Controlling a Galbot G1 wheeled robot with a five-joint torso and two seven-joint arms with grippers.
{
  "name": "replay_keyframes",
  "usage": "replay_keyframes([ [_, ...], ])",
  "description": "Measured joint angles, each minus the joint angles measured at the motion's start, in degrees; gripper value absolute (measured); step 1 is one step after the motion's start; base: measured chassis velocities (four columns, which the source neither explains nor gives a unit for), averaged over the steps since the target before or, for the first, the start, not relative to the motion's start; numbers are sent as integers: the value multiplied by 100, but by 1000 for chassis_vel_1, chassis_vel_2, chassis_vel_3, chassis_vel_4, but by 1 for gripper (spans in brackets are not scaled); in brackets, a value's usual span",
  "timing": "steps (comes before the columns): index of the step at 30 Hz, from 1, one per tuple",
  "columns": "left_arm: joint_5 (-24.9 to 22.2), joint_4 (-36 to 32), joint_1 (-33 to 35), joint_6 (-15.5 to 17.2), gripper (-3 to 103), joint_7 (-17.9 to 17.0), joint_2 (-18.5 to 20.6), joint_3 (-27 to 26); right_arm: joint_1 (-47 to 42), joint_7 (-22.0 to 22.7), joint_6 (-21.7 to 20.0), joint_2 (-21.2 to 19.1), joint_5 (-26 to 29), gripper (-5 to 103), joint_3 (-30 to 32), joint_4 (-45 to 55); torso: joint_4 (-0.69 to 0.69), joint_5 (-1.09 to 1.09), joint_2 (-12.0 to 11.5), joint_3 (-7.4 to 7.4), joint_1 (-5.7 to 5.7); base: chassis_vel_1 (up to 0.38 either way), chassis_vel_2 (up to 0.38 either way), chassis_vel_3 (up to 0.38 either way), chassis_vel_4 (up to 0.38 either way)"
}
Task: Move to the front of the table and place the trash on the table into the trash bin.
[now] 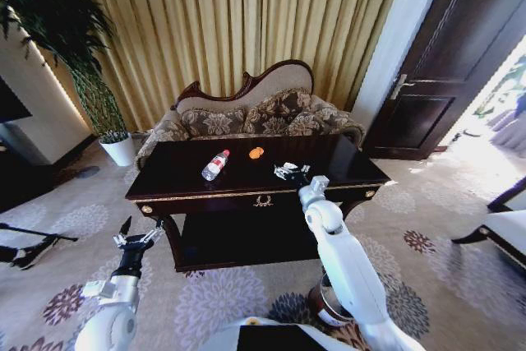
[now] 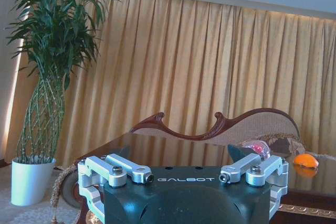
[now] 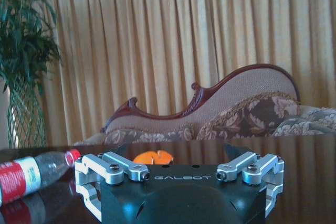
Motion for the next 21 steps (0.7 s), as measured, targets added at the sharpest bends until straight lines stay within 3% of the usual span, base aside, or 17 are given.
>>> replay_keyframes([
  [21, 81, 68, -75, 33, 100, -13, -73, 77, 616, -154, 172, 54, -326, 100, -327, -1193, 0, 0, 0, 0, 0, 0, 0, 0, 0],
])
